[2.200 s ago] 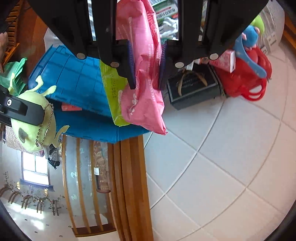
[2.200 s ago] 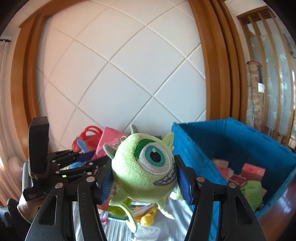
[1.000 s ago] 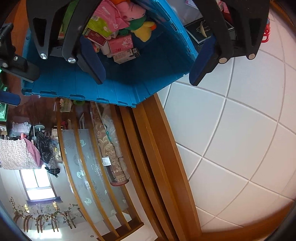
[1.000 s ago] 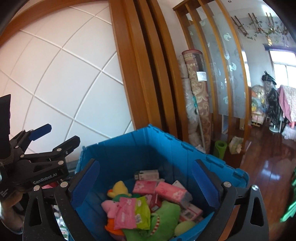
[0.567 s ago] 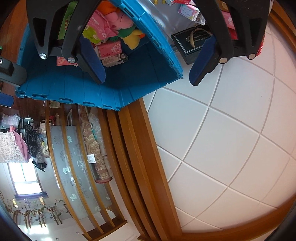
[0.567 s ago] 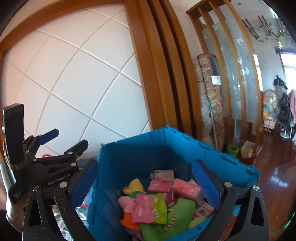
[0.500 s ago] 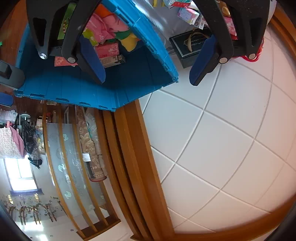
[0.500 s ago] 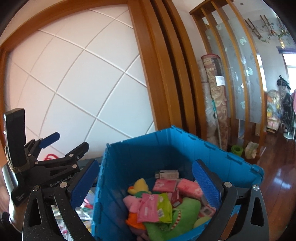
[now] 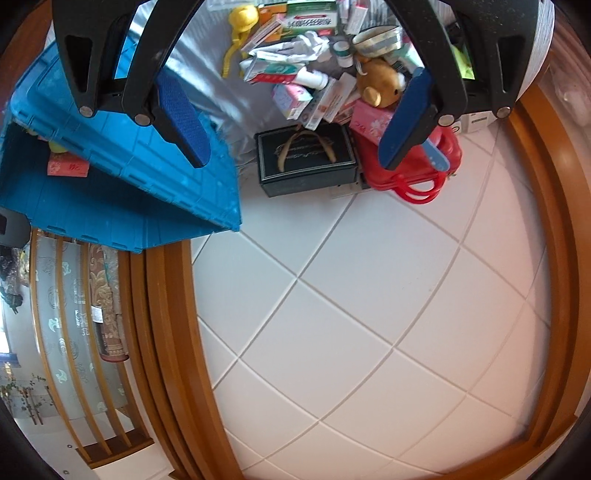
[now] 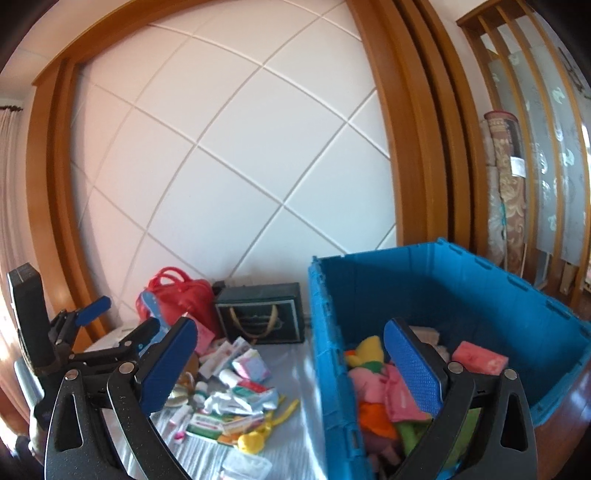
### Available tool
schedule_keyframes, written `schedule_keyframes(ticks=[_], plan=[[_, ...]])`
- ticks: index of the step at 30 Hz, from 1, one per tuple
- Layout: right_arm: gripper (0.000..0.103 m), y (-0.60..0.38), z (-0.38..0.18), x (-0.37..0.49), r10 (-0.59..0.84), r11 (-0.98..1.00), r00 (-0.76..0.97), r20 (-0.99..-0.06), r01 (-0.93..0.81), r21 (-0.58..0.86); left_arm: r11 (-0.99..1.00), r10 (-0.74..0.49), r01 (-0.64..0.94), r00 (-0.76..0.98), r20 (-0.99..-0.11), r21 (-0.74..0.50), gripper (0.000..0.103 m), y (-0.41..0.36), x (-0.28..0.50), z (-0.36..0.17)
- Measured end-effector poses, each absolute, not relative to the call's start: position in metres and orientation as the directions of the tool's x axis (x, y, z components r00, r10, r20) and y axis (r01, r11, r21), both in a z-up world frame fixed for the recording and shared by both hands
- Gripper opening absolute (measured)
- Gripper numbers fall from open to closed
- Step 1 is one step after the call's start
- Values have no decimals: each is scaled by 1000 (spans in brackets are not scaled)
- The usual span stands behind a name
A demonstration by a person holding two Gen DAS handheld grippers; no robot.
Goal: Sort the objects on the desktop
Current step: 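Move both tools back over the pile on the table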
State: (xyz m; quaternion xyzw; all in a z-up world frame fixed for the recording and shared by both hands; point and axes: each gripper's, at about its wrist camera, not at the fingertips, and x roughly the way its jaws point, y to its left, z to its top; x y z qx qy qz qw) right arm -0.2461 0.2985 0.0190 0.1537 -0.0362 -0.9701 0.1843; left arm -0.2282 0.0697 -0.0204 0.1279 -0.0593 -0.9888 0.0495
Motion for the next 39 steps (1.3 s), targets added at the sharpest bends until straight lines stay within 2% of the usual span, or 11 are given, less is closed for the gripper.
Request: schedule_keyframes(ticks=[9, 15, 20, 27, 29, 33, 35, 39], plan=[[103, 179, -14, -220, -448, -893, -816, -366, 428, 138, -973, -207, 156, -920, -332, 172, 93, -62, -174, -64], [103, 116, -58, -202, -515, -850, -727, -454, 502, 161, -966, -249, 193, -883, -398, 174, 93, -132, -129, -108], [103, 50, -93, -198, -603, -753, -582, -546, 642, 148, -938, -346, 316, -802, -488, 145, 93, -174, -95, -148], [103, -10, -119, -202, -701, -615, -426, -572, 767, 182, -856, -494, 484, -659, -567, 184, 93, -202, -52, -182], [103, -18, -126, -201, -718, -582, -388, -578, 790, 192, -836, -521, 517, -640, -565, 185, 93, -206, -39, -188], [103, -35, -151, -192, -717, -529, -336, -611, 832, 164, -815, -536, 554, -611, -583, 169, 93, -225, -24, -205], [103, -40, -162, -189, -707, -520, -300, -641, 834, 183, -823, -518, 542, -599, -610, 167, 93, -239, -27, -210], [103, -54, -180, -188, -681, -561, -266, -682, 788, 253, -861, -478, 477, -643, -599, 176, 93, -276, -35, -207]])
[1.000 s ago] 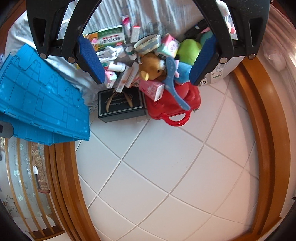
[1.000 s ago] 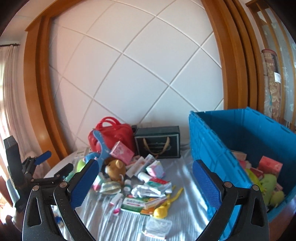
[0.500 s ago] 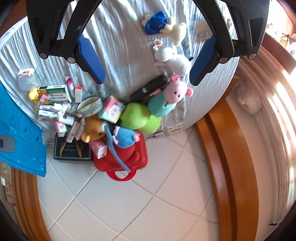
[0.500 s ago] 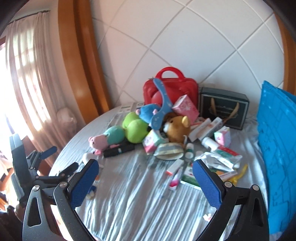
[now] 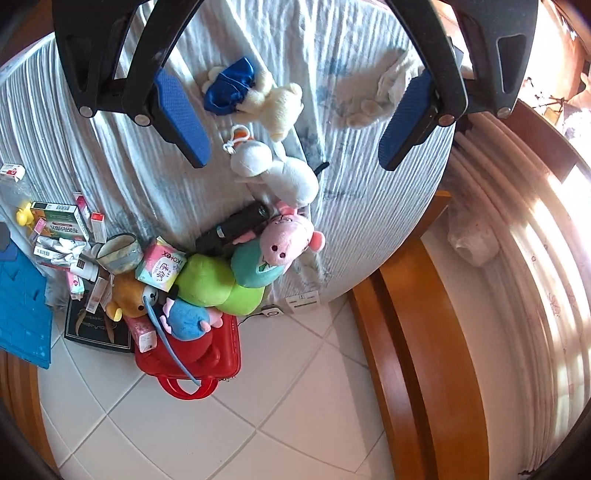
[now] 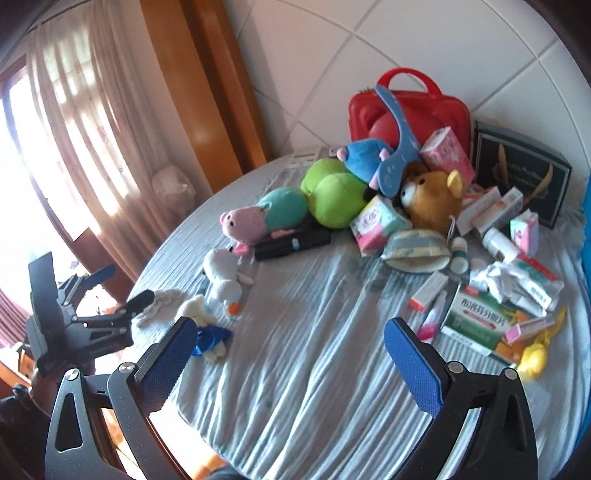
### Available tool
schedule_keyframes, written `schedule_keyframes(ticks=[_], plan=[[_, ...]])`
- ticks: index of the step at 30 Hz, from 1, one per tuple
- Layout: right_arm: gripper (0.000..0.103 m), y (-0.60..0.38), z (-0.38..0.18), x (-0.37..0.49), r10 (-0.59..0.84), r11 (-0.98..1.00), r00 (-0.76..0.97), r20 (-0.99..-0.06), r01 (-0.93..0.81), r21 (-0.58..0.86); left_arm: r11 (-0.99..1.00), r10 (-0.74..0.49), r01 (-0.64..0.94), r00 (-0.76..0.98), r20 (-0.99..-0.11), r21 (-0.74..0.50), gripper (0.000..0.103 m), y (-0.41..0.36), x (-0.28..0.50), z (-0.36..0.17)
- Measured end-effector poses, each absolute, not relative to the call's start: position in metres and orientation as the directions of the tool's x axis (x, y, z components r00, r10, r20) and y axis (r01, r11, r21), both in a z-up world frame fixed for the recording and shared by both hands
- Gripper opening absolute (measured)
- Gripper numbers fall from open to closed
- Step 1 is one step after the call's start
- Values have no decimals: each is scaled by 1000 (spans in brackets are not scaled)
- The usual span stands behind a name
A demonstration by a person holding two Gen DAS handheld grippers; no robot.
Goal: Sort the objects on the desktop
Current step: 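Move both tools back over the pile on the table, then lower the left tool onto the white plush rabbit while the right tool reaches the cream plush in blue dress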
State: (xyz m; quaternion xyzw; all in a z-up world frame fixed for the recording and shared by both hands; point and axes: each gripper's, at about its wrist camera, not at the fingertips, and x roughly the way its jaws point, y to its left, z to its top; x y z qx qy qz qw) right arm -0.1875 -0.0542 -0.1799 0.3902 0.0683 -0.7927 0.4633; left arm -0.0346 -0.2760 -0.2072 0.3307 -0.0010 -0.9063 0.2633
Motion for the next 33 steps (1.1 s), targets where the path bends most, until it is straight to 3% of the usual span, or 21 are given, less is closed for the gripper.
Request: schedule_keyframes(ticks=[5, 9, 17, 26, 30, 33], plan=[[103, -93, -202, -169, -627, -663, -320, -710, 698, 270, -938, -344, 293, -720, -603, 186, 93, -335, -56, -213], [103, -133, -228, -138, -526, -787, -389, -756, 561, 259, -982, -150, 38, -751, -643, 184, 93, -372, -75, -227], [103, -172, -257, -65, -448, -876, -414, -792, 379, 297, -917, 116, -353, -681, -723, 185, 93, -383, -86, -254], [101, -212, -286, -48, -372, -919, -446, -814, 302, 255, -901, 187, -412, -650, -737, 134, 93, -391, -105, -275], [91, -221, -292, -52, -351, -936, -437, -828, 183, 300, -817, 330, -570, -588, -739, 89, 93, -393, -116, -279], [91, -231, -293, -54, -304, -952, -455, -837, 118, 282, -716, 398, -693, -502, -768, 82, 93, -393, -128, -287]])
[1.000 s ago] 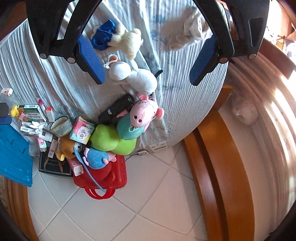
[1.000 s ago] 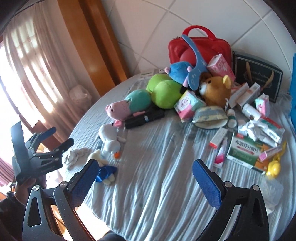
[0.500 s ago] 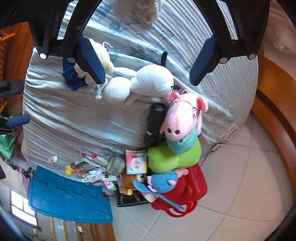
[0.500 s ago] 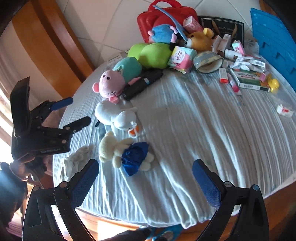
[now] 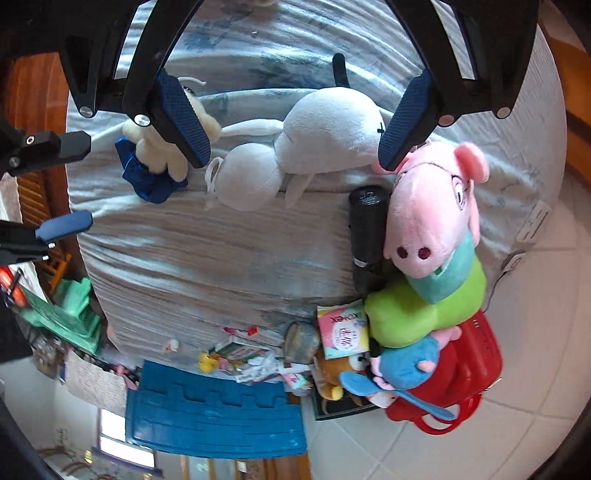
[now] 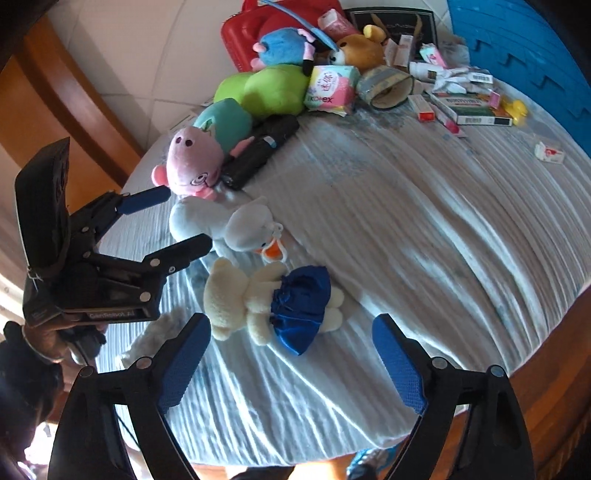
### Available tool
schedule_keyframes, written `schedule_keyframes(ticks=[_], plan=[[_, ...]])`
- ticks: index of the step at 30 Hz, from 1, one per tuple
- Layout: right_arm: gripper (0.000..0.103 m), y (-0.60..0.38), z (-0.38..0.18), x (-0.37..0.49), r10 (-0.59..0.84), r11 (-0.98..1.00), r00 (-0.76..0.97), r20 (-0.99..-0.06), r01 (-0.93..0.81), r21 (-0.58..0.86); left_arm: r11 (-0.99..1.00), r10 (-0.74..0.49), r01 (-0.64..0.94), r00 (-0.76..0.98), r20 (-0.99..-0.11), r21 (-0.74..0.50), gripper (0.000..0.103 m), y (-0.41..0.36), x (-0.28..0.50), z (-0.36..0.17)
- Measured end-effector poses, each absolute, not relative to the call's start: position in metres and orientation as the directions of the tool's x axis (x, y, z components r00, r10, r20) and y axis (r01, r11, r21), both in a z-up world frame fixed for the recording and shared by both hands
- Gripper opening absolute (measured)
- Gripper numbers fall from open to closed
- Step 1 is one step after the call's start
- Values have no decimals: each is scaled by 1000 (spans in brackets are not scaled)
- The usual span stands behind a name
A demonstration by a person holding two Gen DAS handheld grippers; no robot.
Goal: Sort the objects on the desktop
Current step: 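Lower the left tool onto the white plush rabbit while the right tool reaches the cream plush in blue dress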
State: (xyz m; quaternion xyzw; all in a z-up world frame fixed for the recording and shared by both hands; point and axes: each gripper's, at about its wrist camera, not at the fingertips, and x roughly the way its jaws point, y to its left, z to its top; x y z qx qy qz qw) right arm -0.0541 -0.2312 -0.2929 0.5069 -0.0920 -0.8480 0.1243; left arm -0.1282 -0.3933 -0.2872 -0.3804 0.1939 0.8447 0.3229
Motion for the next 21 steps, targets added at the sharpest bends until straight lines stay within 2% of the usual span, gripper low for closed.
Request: schedule_keyframes(ticks=[7, 10, 14, 20, 21], plan=[[95, -267, -319, -72, -247, -968, -400, -883, 53, 247, -589, 505, -808, -361, -784, -7, 93, -405, -159, -303], [96, -272, -326, -82, -218, -971, -401, -890, 1, 238, -593, 482, -805, -366, -797, 11, 93, -403, -165, -313], [103, -281, -335, -98, -185, -978, -387, -903, -20, 209, -650, 437, -760, -391, -810, 16, 93, -400, -178, -326], [102, -283, -338, -112, -137, -984, -385, -913, -57, 171, -681, 398, -732, -391, -830, 19, 93, -395, -187, -339], [102, -283, -339, -115, -129, -985, -382, -915, -54, 161, -683, 409, -731, -390, -825, 8, 90, -396, -189, -341]])
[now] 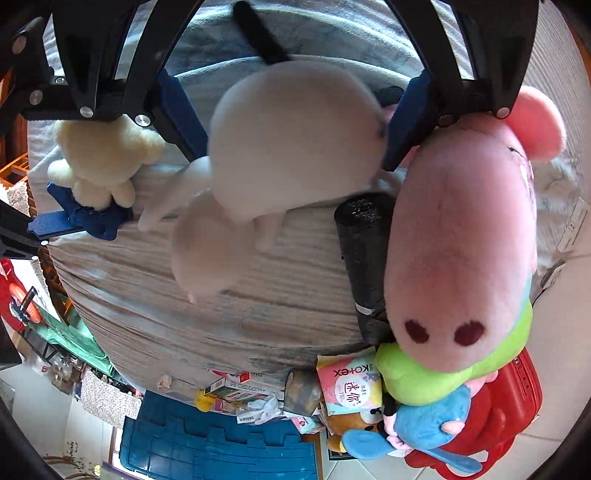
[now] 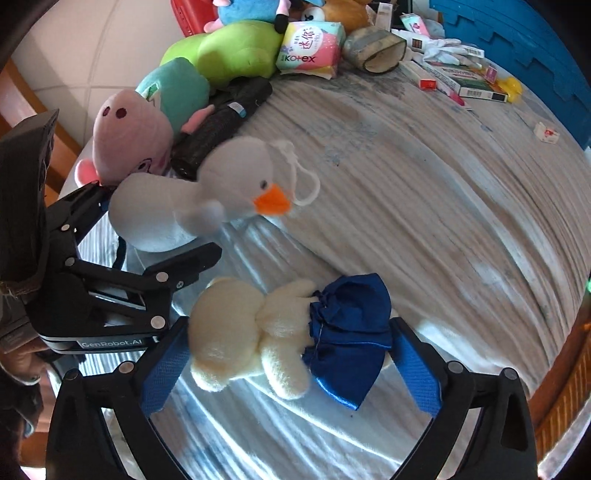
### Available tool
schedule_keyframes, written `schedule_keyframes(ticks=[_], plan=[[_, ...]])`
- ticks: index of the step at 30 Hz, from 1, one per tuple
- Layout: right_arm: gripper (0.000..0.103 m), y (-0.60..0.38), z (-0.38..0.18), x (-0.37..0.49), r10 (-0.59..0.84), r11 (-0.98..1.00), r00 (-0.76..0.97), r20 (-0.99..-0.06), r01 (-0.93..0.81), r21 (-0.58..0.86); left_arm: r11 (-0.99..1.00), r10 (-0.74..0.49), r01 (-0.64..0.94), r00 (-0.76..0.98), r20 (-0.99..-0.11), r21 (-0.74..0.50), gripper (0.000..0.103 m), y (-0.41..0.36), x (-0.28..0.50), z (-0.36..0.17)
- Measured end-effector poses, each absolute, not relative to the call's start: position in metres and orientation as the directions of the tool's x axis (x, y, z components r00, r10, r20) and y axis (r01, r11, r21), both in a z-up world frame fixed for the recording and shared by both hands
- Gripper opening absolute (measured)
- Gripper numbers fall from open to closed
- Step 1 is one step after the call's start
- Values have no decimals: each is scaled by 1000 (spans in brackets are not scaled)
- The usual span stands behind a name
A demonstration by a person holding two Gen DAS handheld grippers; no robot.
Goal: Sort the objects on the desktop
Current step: 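Lower the left tool onto the white plush rabbit while the right tool reaches the cream plush in blue dress, then grasp the white plush rabbit with the left tool while the right tool grasps the cream plush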
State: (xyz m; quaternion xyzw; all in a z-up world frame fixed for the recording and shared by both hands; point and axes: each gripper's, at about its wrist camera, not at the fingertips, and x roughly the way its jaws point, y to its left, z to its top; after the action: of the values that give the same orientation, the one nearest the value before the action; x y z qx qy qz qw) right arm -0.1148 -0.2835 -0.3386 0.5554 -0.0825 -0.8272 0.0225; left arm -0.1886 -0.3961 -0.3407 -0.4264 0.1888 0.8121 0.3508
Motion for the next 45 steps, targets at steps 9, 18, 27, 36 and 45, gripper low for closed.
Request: schedule_keyframes(ticks=[9, 18, 27, 36, 45], plan=[[59, -281, -326, -110, -158, -986, -397, -904, 6, 169, -700, 461, -712, -403, -790, -45, 62, -401, -175, -330], [58, -262, -290, -90, -189, -975, -483, -855, -9, 221, -731, 501, -679, -465, -731, -68, 62, -412, -146, -294], [58, -230, -245, -86, -141, -982, -583, -800, -18, 186, -733, 519, -678, -514, -683, -46, 62, -388, -130, -250], [58, -178, -184, -71, -103, -988, -712, -694, -5, 152, -764, 488, -644, -623, -611, 46, 62, -332, -126, -192], [58, -87, -121, -57, -159, -986, -807, -568, 100, 134, -850, 403, -519, -750, -524, 89, 62, -243, -110, -140]])
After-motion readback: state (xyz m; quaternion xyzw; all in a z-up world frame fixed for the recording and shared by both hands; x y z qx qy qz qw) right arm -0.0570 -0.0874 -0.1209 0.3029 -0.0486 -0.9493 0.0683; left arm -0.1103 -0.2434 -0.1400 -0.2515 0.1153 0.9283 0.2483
